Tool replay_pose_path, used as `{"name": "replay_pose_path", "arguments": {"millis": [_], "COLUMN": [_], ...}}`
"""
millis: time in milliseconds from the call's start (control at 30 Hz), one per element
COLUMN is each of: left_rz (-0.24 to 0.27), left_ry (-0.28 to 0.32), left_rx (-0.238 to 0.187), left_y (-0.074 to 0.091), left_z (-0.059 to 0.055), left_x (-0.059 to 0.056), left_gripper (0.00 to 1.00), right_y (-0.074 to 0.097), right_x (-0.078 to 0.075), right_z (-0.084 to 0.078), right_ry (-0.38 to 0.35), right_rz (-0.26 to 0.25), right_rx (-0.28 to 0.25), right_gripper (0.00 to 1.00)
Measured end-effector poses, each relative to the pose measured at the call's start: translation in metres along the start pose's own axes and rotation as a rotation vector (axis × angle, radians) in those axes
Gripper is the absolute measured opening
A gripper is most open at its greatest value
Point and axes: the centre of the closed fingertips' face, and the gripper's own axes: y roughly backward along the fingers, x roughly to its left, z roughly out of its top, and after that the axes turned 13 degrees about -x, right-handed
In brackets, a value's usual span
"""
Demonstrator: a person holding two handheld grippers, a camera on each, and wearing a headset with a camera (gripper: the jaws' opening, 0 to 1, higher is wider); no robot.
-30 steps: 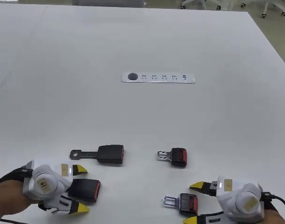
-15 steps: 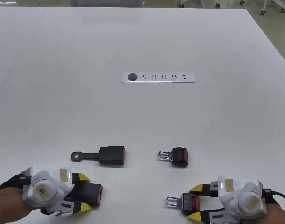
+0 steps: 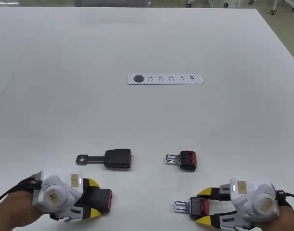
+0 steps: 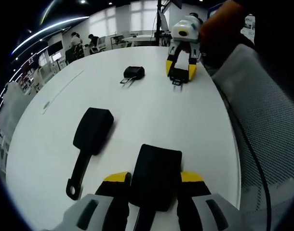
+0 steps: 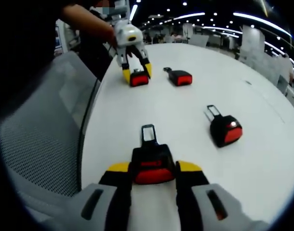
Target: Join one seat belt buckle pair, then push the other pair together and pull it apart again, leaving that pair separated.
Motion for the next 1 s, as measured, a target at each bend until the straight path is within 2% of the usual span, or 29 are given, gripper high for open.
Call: {"name": "replay_pose_path", "arguments": {"millis": [133, 267, 667, 1000], "left_rz": [-0.019, -0.030, -0.001, -0.007], "left_ry": [-0.020, -0.024, 0.013, 0.005], "left_rx": [0.008, 0.018, 0.004, 0.008], "left_y": [-0.002, -0.003, -0.005, -0.008], "left_z": [-0.001, -0.002, -0.002, 0.000], "left_x": [0.001, 0.001, 0.003, 0.003], "left_gripper": [0.39, 0.39, 0.39, 0.39], "right_y": [-0.009, -0.020, -0.046, -0.084], "right_x": [-0.002, -0.001, 0.001, 0.007], "right_z": [0.006, 0.013, 0.029, 0.052], "right_ry": [-0.013, 0.005, 0.018, 0.032], "right_rz": [0.004, 0.018, 0.038, 0.052], "right_rx": [-0.022, -0.036, -0.065, -0.089], "right_gripper": [0.35, 0.35, 0.35, 0.35]}}
